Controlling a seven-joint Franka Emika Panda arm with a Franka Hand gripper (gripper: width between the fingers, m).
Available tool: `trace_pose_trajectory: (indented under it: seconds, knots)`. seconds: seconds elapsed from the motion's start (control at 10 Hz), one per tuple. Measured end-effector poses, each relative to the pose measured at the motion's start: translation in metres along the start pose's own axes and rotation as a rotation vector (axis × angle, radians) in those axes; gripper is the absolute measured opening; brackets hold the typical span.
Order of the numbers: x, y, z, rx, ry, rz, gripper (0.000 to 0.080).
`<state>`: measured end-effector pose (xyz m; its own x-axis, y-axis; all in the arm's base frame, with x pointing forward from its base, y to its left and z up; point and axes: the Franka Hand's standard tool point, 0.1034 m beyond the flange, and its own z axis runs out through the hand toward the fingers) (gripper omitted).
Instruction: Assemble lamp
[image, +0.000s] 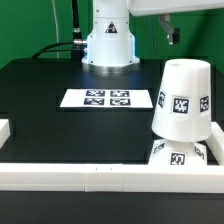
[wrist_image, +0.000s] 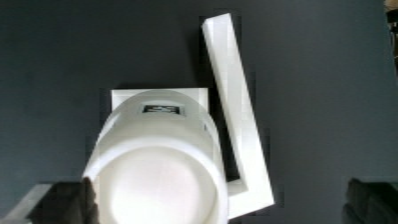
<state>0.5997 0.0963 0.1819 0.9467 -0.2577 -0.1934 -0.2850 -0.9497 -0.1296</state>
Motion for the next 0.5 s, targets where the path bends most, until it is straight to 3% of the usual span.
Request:
trace_pose_trajectory:
  seconds: [0.5]
  knots:
    - [0.0000, 0.0002, 0.0003, 0.000, 0.000, 0.000, 0.0699]
